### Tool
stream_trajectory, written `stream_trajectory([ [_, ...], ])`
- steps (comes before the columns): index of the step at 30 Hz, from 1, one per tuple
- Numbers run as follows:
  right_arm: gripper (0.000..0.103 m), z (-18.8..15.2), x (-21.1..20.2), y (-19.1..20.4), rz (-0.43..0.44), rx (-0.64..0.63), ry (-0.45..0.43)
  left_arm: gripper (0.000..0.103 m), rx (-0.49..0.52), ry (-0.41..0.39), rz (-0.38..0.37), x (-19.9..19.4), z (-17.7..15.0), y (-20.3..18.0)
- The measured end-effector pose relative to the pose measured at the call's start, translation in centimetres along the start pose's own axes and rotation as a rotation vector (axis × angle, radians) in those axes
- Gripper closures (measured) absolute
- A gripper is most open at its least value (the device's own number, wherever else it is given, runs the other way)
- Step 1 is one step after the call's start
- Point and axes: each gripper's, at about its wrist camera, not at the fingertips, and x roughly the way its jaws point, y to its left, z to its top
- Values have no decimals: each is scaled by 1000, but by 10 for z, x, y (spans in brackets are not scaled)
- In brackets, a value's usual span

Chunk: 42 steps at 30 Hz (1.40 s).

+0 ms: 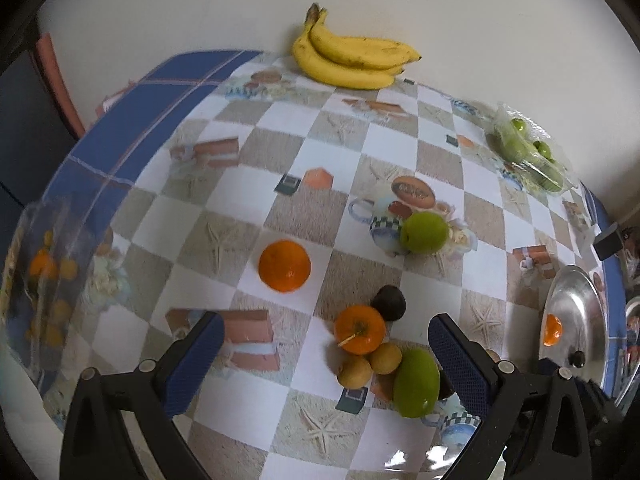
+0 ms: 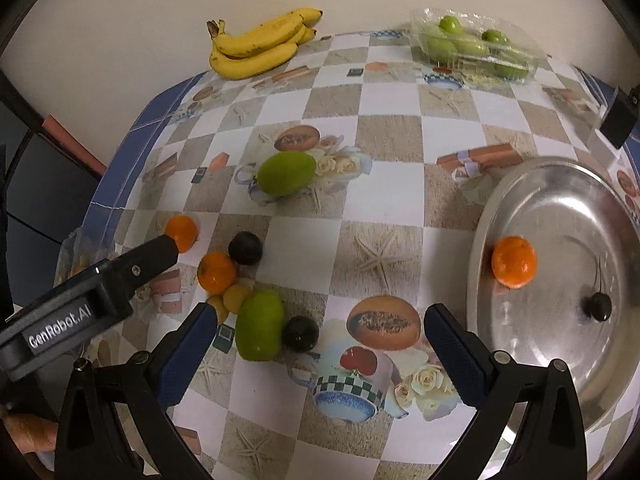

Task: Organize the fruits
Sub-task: 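Move both tools back over the fruit pile, then close the right tool on a dark plum while the left tool lowers toward a small yellow fruit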

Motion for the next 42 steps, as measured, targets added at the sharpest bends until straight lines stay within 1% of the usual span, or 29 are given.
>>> stream_trajectory([
  [2,2,-2,2,-2,-1,9,8,0,-25,18,0,3,-3,2],
  [4,11,-4,4,-3,1,16,15,1,-49,36,-18,7,-5,5],
  [6,24,-5,7,-4,6,23,26,2,-82,64,-56,12,-8,7],
  [7,27,-6,9,-4,8,26,32,4,-96,76,-75,14,-9,8],
  [9,38,-7,13,-3,18,26,47,15,-129,100,-118,18,-12,10],
  [14,53,-11,22,0,23,17,79,19,-156,125,-137,24,-15,10],
  [16,55,-12,25,1,31,9,90,22,-158,131,-134,26,-16,9],
  [18,57,-12,29,3,25,-1,102,27,-158,145,-139,30,-17,8],
  [20,61,-12,30,4,32,-4,102,31,-164,159,-147,34,-19,8],
  [22,63,-12,30,5,30,-8,105,32,-168,163,-149,35,-20,8],
  [25,70,-13,32,5,34,-4,114,39,-177,162,-151,34,-21,9],
  [27,70,-14,33,5,35,-7,119,44,-178,161,-150,33,-20,10],
  [32,71,-14,33,6,39,-5,124,49,-186,174,-155,35,-22,10],
  [33,71,-14,34,5,42,-1,126,52,-189,177,-153,36,-23,10],
  [35,71,-14,34,5,43,0,126,55,-194,183,-150,37,-24,12],
  [40,71,-15,34,4,46,7,128,59,-210,197,-169,40,-27,14],
  [42,71,-16,33,4,45,8,128,65,-218,203,-172,42,-28,14],
])
